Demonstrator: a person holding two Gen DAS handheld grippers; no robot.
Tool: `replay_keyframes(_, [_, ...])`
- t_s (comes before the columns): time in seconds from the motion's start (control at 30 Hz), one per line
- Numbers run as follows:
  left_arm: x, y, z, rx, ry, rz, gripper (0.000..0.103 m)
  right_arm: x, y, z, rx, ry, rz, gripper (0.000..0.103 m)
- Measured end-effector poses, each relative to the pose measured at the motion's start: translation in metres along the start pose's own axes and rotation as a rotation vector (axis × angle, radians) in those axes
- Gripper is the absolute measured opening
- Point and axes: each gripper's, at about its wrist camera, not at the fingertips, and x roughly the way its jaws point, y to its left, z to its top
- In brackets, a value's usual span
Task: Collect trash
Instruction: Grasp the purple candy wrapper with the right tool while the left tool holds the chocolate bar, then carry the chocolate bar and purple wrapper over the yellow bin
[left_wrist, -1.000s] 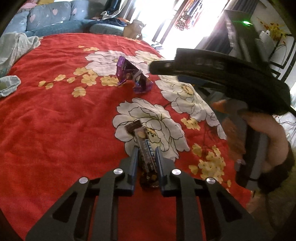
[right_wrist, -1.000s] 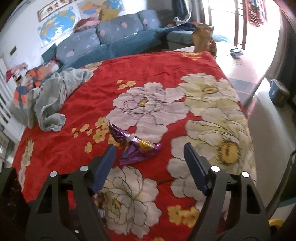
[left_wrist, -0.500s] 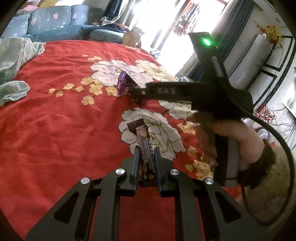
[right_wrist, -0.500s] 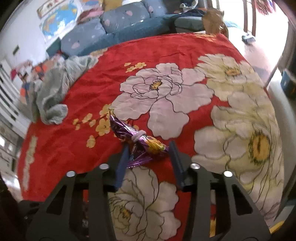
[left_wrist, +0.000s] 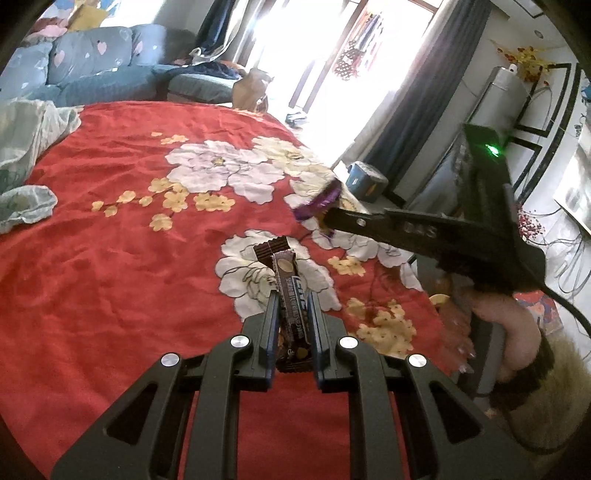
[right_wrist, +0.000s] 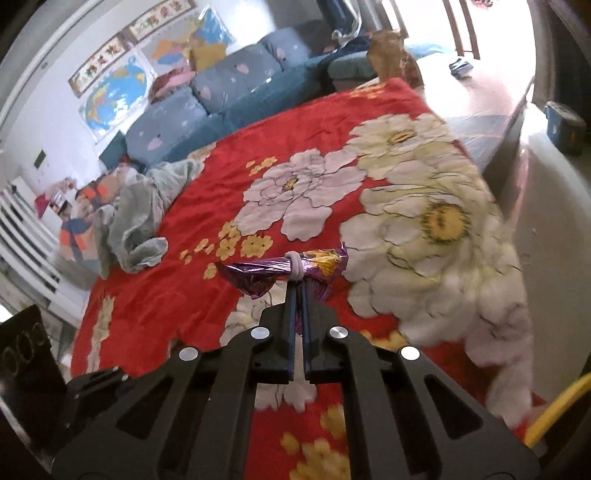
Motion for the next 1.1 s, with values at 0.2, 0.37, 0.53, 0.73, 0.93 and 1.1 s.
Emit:
replay_keyframes(0.2, [-0.006, -0.019, 0.0, 0.038, -0.013, -0.022, 0.015, -0.04, -0.012, -0.019, 0.049, -0.061, -0.006, 0.001])
replay_keyframes(0.37, [-0.01, -0.037, -0.001, 0.072, -0.02, -0.041, 0.015, -0.073, -0.027, -0.04, 0.104, -0.098, -0.034, 0.001])
replay_keyframes(0.53, [-0.013, -0.055, -0.003, 0.108, -0.025, -0.063, 0.015, -0.102, -0.043, -0.064, 0.158, -0.133, -0.074, 0.001])
replay_keyframes(0.73, [-0.016, -0.079, -0.007, 0.156, -0.027, -0.091, 0.015, -0.134, -0.057, -0.088, 0.204, -0.177, -0.129, 0.001])
replay_keyframes(0.93, [-0.016, -0.101, -0.012, 0.204, -0.026, -0.12, 0.015, -0.16, -0.072, -0.111, 0.248, -0.212, -0.173, 0.001])
replay_keyframes(1.1, [-0.017, -0.123, -0.02, 0.25, -0.019, -0.148, 0.015, -0.176, -0.088, -0.128, 0.299, -0.235, -0.199, 0.001])
